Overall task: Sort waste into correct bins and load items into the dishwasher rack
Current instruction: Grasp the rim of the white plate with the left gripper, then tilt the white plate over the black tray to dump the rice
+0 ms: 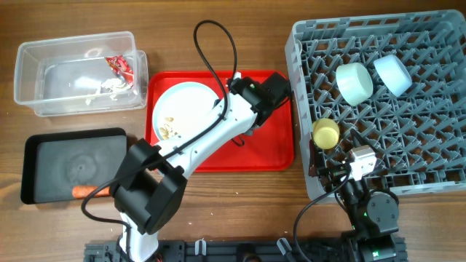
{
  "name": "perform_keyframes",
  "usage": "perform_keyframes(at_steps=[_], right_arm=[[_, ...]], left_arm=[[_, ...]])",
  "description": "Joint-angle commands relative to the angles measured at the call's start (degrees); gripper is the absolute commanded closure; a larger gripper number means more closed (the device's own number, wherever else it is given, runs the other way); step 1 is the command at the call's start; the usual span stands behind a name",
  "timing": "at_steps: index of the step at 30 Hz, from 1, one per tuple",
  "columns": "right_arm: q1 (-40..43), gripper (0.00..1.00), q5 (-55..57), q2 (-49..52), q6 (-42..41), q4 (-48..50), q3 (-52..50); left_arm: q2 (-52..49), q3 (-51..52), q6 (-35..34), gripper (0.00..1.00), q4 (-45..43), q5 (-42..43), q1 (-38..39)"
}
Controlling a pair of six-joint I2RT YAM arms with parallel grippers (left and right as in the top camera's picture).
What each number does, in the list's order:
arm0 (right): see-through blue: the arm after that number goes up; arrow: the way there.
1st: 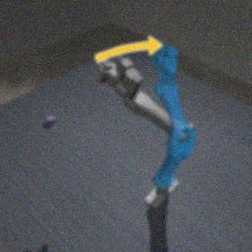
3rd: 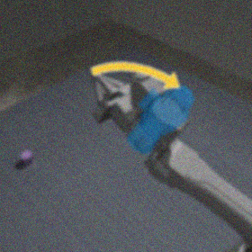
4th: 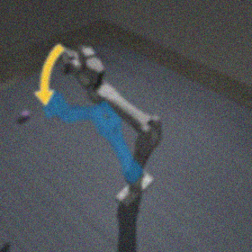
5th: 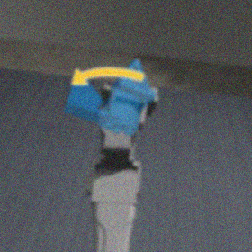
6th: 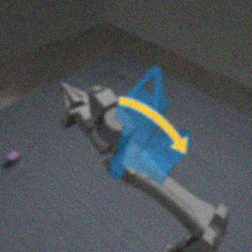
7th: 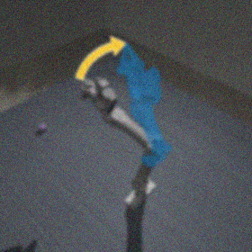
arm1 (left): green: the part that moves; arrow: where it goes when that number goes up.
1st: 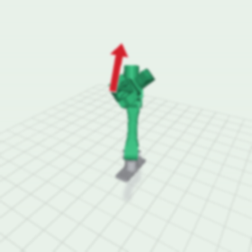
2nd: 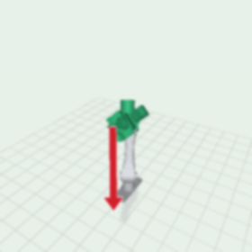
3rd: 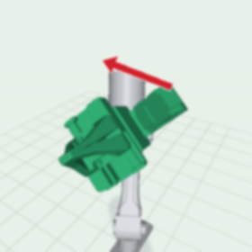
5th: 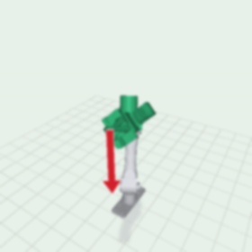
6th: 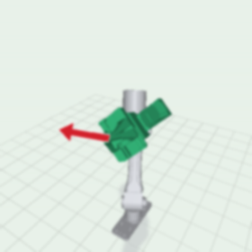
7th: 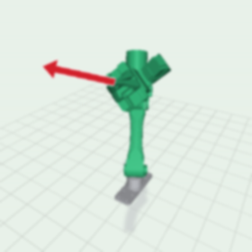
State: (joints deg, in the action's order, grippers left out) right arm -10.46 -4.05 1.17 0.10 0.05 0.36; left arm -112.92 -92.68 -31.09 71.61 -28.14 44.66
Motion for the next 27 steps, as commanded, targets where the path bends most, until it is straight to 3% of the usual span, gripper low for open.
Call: perform_keyframes(at_steps=[1,10,18,27], right_arm=[[0.04,0.00,-0.70,-0.22,-0.48,0.20,-0.07],[0.04,0.00,-0.70,-0.22,-0.48,0.20,-0.07],[0.04,0.00,-0.70,-0.22,-0.46,0.20,-0.07],[0.04,0.00,-0.70,-0.22,-0.48,0.20,-0.07]], left_arm=[[1.81,-2.29,-2.89,0.96,3.69,-2.38,-1.44],[10.95,-2.25,0.55,0.96,5.84,13.11,-12.31],[15.67,-1.68,3.63,0.96,8.31,21.68,-25.29],[20.26,6.69,8.55,0.96,5.22,30.93,-39.34]])
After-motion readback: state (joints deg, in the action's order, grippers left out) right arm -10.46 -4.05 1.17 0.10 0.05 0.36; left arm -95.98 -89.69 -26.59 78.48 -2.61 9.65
